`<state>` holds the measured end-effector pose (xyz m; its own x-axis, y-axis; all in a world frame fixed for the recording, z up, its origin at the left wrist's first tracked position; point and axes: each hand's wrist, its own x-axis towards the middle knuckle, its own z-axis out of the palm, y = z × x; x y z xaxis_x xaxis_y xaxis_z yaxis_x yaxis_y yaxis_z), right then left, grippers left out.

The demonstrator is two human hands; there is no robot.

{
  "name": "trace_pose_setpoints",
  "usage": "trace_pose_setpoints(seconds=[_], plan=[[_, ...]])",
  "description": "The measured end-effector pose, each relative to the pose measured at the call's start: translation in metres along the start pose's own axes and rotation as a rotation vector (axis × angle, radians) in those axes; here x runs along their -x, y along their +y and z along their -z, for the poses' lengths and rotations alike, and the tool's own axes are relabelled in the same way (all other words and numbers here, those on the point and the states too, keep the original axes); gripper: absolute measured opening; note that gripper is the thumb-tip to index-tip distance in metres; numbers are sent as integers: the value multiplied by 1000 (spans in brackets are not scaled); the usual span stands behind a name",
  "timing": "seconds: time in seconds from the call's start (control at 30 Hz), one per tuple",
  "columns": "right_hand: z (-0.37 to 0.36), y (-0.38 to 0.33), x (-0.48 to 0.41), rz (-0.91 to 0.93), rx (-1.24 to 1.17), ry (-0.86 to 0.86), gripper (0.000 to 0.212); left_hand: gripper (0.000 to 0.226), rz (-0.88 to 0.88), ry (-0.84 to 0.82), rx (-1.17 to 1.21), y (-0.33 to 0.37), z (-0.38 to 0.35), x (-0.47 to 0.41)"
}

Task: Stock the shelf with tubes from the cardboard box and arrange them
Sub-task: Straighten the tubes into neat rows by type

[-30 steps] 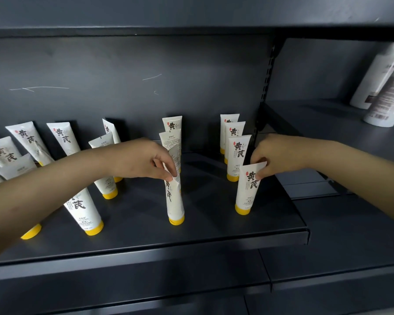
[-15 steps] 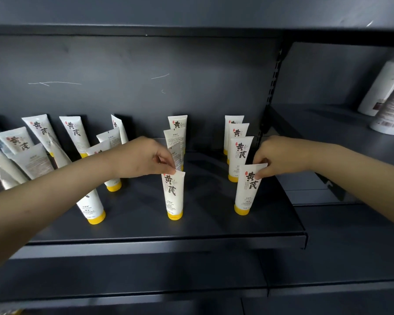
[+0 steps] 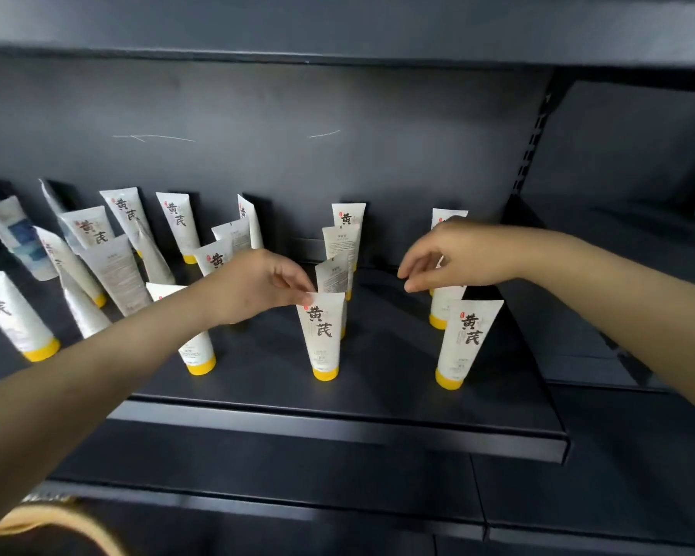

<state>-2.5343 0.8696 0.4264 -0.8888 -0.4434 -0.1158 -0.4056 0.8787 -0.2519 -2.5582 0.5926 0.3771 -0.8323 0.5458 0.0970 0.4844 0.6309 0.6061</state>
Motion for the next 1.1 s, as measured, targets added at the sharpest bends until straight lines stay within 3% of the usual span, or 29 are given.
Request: trace_pose_setpoints(seconds=[0.4, 0.53, 0.87, 1.1], plan=[[-10, -40, -89, -24, -52, -22, 34, 12, -25, -159, 80, -19, 20, -13], [-16, -44, -94, -60, -53, 4, 26, 14, -33, -206, 163, -29, 23, -12], [-19, -46, -95, -123, -121, 0, 27, 16, -92, -270, 111, -34, 19, -16], [-15, -48, -94, -128, -104, -37, 19, 11, -88, -242, 119, -36, 21, -15]])
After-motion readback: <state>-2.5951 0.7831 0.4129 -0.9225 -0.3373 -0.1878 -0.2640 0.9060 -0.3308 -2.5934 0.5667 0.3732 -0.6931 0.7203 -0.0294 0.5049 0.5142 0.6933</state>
